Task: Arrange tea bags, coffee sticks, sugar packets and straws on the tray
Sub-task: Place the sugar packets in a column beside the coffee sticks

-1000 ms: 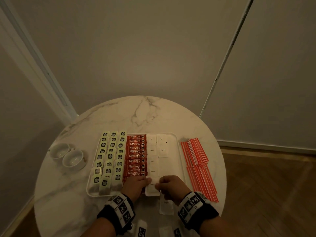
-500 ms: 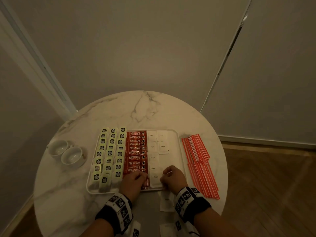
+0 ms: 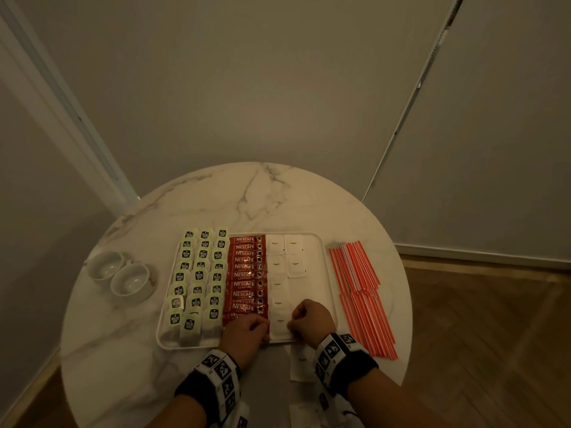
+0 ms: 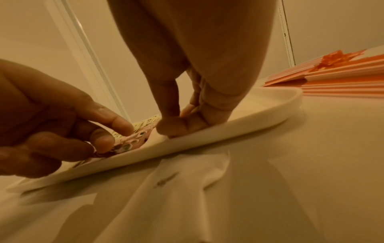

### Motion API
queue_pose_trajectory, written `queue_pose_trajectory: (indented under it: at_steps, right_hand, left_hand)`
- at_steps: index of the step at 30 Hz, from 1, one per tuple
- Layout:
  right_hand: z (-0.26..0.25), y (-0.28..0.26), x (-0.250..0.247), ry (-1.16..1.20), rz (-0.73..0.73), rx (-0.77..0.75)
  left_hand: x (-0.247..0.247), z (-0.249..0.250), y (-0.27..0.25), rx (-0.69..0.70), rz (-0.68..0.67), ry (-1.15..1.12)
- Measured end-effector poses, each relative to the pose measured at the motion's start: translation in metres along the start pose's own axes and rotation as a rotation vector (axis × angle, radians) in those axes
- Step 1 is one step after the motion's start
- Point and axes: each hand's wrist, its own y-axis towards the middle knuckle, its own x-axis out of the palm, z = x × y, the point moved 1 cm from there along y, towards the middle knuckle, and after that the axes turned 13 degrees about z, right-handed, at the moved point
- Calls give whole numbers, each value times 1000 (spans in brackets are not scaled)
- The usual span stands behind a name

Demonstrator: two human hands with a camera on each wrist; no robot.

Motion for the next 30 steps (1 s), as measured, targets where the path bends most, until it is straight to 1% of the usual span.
queue_pose_trajectory:
  at_steps: [8, 14, 19, 20, 21, 24, 25, 26, 28, 30]
  right_hand:
    - [-3, 2, 3, -82, -9, -34]
    - [-2, 1, 2, -80, 11, -30]
    - [-2, -1, -4, -92, 33, -61]
    - [-2, -1, -6, -80, 44, -60]
    - [-1, -1, -8, -55, 52, -53]
    - [3, -4, -18, 39, 76, -39]
    - [5, -7, -22, 52, 94, -45]
    - [8, -10, -26, 55, 113, -51]
    - [16, -15, -34, 40, 139, -58]
    - [24, -22, -40, 2, 147, -51]
  left_hand:
    - [0, -1, 1, 3, -5, 14]
    - [-2, -5, 2, 8, -19, 28]
    - [-11, -7, 0, 43, 50, -9]
    - [-12, -7, -2, 72, 51, 24]
    - [-11, -7, -5, 134, 22, 94]
    - [5, -3, -24, 439, -212, 385]
    - [13, -1, -30, 532, -277, 468]
    - [20, 2, -35, 606, -314, 547]
    - [30, 4, -43, 721, -359, 678]
    - [37, 5, -50, 775, -407, 755]
